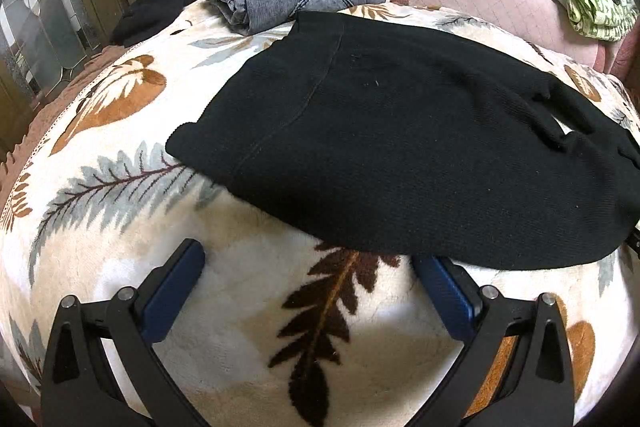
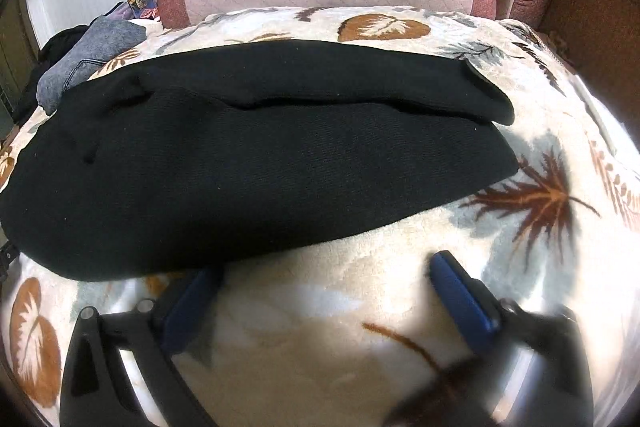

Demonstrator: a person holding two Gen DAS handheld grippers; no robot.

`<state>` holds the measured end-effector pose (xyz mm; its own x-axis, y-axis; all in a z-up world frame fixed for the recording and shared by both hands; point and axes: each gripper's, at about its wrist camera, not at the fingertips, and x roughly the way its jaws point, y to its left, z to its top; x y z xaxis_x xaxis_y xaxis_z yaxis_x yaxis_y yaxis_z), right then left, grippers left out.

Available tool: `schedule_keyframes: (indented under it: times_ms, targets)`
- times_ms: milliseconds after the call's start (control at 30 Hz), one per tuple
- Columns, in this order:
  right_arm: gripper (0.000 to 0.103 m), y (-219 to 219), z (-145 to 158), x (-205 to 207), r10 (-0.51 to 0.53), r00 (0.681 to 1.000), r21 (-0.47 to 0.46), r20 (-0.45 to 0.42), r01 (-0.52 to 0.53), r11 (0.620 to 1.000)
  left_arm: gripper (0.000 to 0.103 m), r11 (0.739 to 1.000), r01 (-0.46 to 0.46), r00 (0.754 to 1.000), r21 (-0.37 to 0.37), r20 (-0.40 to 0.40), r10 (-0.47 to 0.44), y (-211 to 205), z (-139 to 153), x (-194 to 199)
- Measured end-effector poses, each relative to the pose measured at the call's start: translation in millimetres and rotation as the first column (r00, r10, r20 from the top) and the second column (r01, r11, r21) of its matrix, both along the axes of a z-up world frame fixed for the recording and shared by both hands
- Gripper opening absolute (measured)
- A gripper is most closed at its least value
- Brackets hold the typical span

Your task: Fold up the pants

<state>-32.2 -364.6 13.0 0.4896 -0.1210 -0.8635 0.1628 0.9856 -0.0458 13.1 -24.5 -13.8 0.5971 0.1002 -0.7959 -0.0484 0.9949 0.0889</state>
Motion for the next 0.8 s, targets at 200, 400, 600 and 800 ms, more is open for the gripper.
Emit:
schedule_keyframes:
  times_ms: [200,400,600,800]
  targets:
    - [0.102,-1,0,1,0.0,1.0,0.0,0.0,0.0,1.0,0.103,1.0,0.004,1.0,-0.002,0.0,-0.004,1,1,-2]
    - [0.103,-2,6,-3,0.057,0.998,0.028,-0.024,-0.056,0.998,0.103,1.0,0.009,1.0,0.01,-0.026,-0.009,-1,12,-7]
    - [0.103,-2,36,-26,0.097,0.994,0.104,0.046,-0.101,0.989,0.103,0.999,0.004,0.999,-0.05,0.044,-0.002,2,44,-33]
    - [0.103,9,66,-44,0.131,0.987,0.113,0.098,-0.142,0.983,0.103,0.997,0.035,0.995,-0.076,0.092,-0.028,-6,67,-44]
